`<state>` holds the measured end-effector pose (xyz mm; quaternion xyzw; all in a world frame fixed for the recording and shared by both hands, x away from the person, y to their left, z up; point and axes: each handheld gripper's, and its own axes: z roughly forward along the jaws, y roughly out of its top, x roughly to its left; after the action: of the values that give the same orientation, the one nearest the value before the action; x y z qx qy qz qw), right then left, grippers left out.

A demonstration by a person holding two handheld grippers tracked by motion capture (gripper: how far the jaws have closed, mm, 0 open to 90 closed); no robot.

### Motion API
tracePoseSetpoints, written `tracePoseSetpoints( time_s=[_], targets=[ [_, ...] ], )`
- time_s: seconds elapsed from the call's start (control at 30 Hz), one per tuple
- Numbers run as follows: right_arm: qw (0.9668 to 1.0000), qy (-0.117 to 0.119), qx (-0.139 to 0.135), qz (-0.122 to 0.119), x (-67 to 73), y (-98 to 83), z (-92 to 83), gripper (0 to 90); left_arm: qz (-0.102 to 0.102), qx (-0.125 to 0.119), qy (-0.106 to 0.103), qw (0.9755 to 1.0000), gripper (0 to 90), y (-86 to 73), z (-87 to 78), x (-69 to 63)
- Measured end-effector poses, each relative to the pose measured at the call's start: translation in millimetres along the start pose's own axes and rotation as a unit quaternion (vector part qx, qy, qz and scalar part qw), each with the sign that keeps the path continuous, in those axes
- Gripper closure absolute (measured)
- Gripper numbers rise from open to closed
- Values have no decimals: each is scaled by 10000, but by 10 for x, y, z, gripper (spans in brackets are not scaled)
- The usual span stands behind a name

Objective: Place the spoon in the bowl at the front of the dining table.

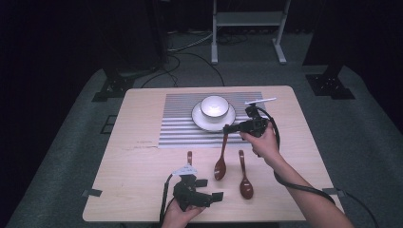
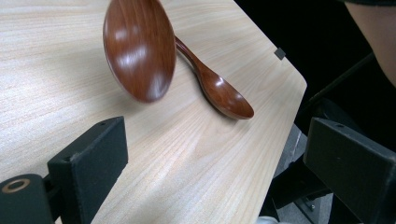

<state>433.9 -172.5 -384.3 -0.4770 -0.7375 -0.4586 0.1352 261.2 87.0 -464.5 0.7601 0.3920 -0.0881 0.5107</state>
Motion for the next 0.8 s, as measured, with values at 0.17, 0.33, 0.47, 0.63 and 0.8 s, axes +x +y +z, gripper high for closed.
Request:
tracePoseSetpoints(
  time_s=[0.17, 0.33, 0.47, 0.63, 0.8],
  targets=[
    [9999, -83, -115, 42, -10, 81, -43, 828, -33, 43, 17, 10000, 53, -2, -4, 24],
    [9994, -200, -244, 115, -20, 182, -63, 826, -26, 42, 38, 10000, 53, 0, -9, 30],
    [9989, -228, -345, 219, -41, 278, -72, 827, -20, -5, 41, 10000, 53, 3, -16, 23],
    [9981, -377, -438, 195, -44, 400, -81, 826, -13, -20, 57, 10000, 53, 4, -31, 25],
    [9968, -536, -525, 262, -87, 519, -70, 826, -10, 8, 59, 10000, 53, -6, -23, 23]
  ],
)
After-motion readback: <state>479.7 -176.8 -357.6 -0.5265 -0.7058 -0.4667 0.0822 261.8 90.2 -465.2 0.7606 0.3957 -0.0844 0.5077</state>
